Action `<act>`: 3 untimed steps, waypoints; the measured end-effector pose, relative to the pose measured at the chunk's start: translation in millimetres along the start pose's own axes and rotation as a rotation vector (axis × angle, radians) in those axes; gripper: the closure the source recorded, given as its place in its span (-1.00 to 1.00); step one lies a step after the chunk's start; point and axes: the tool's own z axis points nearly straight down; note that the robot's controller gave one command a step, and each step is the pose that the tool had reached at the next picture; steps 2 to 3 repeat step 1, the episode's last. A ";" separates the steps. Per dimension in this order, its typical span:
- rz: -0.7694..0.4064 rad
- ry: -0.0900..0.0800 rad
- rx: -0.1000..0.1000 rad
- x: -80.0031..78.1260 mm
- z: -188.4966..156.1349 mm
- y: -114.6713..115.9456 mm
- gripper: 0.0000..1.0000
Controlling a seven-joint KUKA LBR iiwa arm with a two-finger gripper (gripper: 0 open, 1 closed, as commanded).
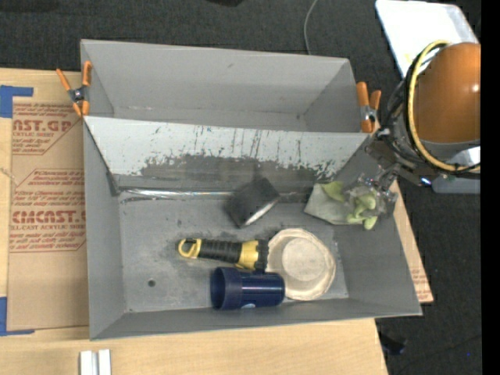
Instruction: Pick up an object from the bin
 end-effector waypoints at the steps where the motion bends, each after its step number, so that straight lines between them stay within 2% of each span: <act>1: 0.000 0.000 -0.001 -0.2 -7.8 0.2 1.00; 3: 0.000 0.000 -0.001 -0.2 -7.8 0.2 1.00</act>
Offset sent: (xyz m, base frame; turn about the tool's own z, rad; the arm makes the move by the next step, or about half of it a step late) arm -0.0002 0.0000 0.0132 0.0002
